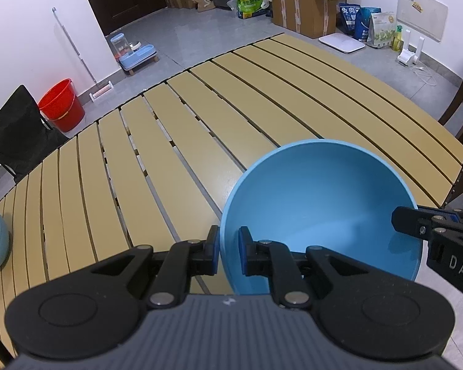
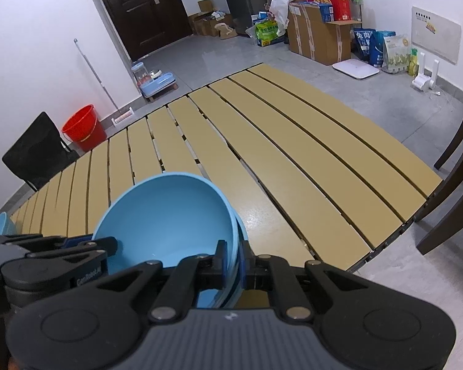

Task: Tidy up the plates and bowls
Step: 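Lower the right-held bowl into a placed bowl while the left gripper carries its bowl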

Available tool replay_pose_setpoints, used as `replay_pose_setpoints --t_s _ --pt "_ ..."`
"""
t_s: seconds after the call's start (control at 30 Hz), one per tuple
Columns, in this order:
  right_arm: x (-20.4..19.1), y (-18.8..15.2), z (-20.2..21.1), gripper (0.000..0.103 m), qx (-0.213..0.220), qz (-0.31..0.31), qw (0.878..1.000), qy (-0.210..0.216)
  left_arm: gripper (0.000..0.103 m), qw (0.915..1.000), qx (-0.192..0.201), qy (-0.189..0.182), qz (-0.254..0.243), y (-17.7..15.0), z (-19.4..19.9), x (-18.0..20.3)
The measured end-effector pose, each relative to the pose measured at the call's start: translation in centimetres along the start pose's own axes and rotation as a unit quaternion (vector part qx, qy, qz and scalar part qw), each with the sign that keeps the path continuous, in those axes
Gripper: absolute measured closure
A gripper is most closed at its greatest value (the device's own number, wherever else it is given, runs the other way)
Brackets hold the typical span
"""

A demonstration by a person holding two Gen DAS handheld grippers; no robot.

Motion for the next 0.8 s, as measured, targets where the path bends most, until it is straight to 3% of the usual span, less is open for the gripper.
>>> replay_pose_setpoints --t_s 0.8 --pt "-0.24 -0.91 -0.52 0.096 0.007 0.024 1.000 -0.010 0.090 0.9999 0.007 0.009 -0.007 -0.56 -0.13 0.72"
Point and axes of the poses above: each gripper's, at about its wrist camera, not at the fingertips, and z roughly against the way its jaws point, x to its right, y to its top, the point moved 10 cm from there along -z, roughly the way its jaws point, and after that the axes turned 9 degrees about x, right-handed, at the moved point
